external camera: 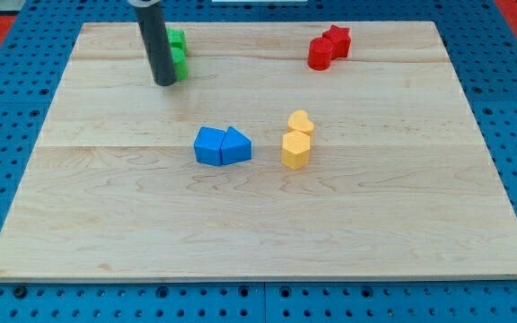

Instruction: Push the red star towards green circle

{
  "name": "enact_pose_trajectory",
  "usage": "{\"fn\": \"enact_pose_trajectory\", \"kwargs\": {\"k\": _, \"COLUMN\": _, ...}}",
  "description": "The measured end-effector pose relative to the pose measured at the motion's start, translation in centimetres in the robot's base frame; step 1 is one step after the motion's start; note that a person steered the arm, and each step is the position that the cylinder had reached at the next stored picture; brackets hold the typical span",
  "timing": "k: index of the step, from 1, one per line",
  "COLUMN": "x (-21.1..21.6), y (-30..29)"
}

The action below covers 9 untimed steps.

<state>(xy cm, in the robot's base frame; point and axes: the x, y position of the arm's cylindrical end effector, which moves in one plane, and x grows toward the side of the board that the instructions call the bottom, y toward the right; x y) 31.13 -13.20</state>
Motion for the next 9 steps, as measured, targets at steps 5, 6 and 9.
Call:
{"fn": "enact_pose_trajectory", "kwargs": {"k": 5, "x": -0.2, "y": 28.5}}
{"fn": "enact_pose_trajectory", "kwargs": {"k": 6, "x": -4.1, "y": 29.9}}
{"fn": "enact_pose_trajectory", "kwargs": {"k": 9, "x": -10.7, "y": 21.6}}
